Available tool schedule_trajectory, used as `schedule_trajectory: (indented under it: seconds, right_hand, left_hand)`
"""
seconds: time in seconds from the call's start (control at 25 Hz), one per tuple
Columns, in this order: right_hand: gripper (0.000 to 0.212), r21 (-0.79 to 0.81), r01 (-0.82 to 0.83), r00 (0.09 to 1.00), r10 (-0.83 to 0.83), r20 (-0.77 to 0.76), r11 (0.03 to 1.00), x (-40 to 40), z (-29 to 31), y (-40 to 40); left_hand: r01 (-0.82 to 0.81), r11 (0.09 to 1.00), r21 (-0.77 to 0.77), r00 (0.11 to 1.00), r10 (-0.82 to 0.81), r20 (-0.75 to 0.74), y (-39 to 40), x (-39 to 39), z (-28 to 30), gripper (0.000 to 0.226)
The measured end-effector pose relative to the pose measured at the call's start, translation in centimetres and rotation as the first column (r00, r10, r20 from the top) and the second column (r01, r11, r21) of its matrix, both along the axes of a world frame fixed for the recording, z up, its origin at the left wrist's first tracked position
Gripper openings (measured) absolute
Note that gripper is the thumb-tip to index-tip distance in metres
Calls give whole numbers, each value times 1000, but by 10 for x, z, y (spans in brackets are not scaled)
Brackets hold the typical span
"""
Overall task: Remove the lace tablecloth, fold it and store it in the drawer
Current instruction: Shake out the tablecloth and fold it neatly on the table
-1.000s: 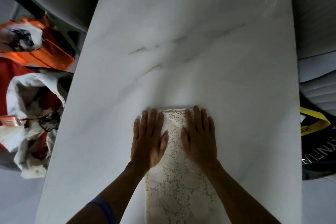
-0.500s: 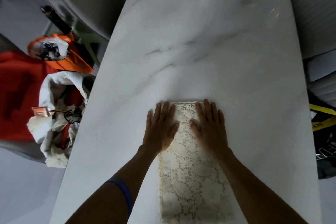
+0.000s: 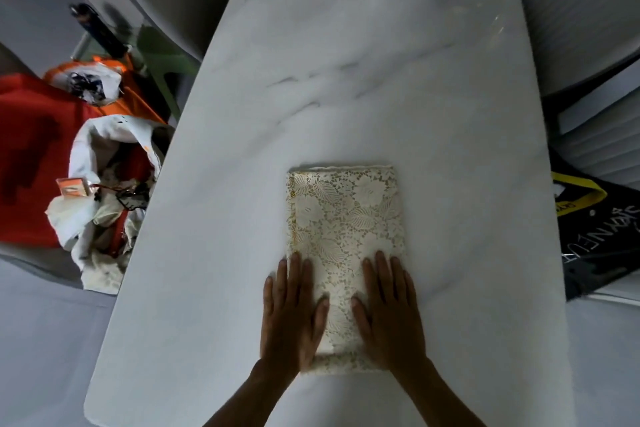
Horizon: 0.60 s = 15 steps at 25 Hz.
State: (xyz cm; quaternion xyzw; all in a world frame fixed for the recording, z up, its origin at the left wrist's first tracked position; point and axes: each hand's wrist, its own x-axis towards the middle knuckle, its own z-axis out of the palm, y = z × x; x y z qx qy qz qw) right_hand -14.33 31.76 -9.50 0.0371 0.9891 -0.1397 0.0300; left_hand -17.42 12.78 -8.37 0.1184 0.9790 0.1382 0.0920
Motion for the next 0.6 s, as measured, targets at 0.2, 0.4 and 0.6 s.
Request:
schedule_trajectory:
  seconds: [0.2, 0.4, 0.6]
  right_hand:
    - [68, -188, 45, 994, -26, 104, 981, 1, 35, 25]
    - [39, -533, 674, 739, -451, 501, 511, 34, 65, 35]
    - [27, -590, 636, 769, -350, 535, 497, 65, 88, 18]
  left_hand:
    - [71, 990, 119, 992, -83, 92, -11, -7, 30, 67]
    - [-378, 892, 249, 864, 243, 441, -13, 22, 62, 67]
    - [-408, 830, 380, 820, 150, 553, -26, 37, 90, 36]
